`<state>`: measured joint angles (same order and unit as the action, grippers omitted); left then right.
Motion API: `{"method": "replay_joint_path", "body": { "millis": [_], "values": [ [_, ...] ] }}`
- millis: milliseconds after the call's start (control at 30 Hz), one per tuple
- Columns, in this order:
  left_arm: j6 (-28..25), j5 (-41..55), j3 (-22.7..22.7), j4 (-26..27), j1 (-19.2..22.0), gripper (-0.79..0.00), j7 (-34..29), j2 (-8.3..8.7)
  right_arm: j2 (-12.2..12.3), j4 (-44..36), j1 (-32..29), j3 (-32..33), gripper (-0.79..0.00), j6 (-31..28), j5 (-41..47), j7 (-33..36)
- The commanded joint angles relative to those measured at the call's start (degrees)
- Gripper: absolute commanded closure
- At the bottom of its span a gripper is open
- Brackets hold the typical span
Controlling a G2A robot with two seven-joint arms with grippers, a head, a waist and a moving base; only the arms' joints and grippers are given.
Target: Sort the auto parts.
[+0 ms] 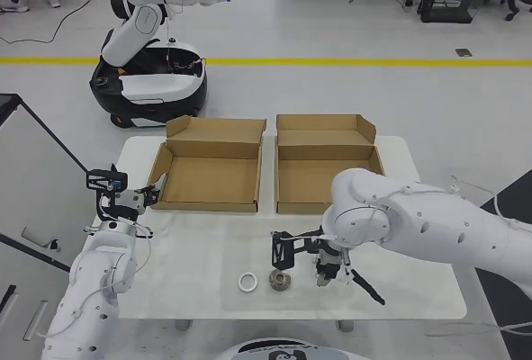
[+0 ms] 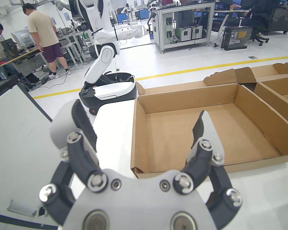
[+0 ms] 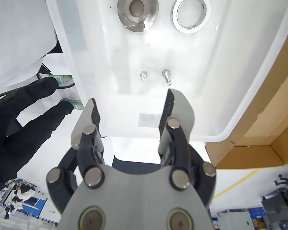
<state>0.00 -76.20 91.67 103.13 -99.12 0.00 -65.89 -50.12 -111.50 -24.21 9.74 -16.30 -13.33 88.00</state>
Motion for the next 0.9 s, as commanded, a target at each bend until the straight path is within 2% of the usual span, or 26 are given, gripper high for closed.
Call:
{"method": "replay_joint_path", "body": {
  "millis": [0, 433, 867],
  "values": [
    [0.00, 0.00, 0.00, 0.00, 0.00, -0.785, 0.00, 0.00, 0.03, 0.13, -0.43, 0.00, -0.394, 0.00, -0.18, 0.00],
    [0.00, 0.00, 0.00, 0.00, 0.00, -0.785, 0.00, 0.00, 0.19, -0.48, -3.53, 0.00, -0.382, 0.00, -3.16, 0.00],
    [0.00, 0.00, 0.00, 0.00, 0.00, -0.785, 0.00, 0.00, -1.80, 1.21, -7.40, 0.00, -0.348, 0.00, -6.69, 0.00]
  ]
}}
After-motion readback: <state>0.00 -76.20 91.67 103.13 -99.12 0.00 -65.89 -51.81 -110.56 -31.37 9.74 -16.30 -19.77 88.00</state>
